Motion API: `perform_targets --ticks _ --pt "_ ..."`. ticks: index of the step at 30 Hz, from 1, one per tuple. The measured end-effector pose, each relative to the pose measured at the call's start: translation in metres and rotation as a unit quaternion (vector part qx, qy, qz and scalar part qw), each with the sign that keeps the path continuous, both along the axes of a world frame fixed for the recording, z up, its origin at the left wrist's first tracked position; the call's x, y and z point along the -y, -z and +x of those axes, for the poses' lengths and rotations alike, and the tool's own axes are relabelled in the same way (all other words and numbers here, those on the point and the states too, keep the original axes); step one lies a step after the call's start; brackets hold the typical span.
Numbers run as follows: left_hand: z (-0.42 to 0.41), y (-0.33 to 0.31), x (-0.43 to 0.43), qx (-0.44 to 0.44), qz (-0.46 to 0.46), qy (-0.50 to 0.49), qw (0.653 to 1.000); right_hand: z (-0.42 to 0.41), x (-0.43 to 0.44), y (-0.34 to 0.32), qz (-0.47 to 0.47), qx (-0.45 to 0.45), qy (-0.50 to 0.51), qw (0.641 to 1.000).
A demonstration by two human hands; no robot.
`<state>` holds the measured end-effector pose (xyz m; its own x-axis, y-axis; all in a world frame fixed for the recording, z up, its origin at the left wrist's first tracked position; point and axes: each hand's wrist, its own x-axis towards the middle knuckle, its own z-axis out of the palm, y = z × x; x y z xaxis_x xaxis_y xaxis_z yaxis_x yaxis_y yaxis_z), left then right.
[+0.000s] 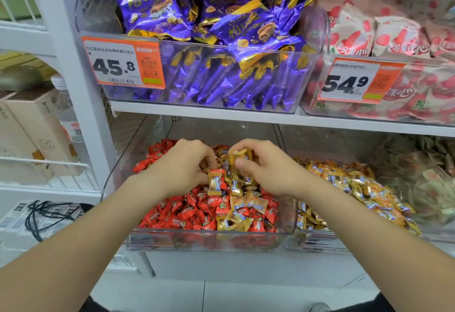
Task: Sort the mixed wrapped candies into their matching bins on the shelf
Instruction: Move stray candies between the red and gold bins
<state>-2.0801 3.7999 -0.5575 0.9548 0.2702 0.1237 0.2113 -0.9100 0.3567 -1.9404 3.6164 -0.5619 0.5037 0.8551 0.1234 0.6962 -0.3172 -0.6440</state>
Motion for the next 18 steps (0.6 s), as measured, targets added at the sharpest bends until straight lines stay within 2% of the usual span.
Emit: perform_targets --ticks 3,5,8,13,18 --pt "-0.002 -0.005 0.002 0.010 -0.040 -0.013 0.999 -0.001 -0.004 -0.003 0.055 -0.181 0.039 0.981" --pt "-0.004 -0.009 0.003 0.014 -0.049 -0.036 0.998 -0.007 -0.006 -0.010 0.063 -0.248 0.081 0.963" --pt "-0.006 -0.012 0.001 0.027 -0.070 -0.056 0.996 -0.012 -0.010 -0.016 0.051 -0.247 0.135 0.958" --pt "-0.009 -0.010 -0.003 0.051 -0.081 -0.029 0.995 -0.022 -0.014 -0.021 0.074 -0.234 0.155 0.957" --pt "-0.008 -0.010 0.005 -0.015 -0.071 0.033 0.997 -0.024 -0.009 -0.032 0.044 -0.260 0.147 0.953"
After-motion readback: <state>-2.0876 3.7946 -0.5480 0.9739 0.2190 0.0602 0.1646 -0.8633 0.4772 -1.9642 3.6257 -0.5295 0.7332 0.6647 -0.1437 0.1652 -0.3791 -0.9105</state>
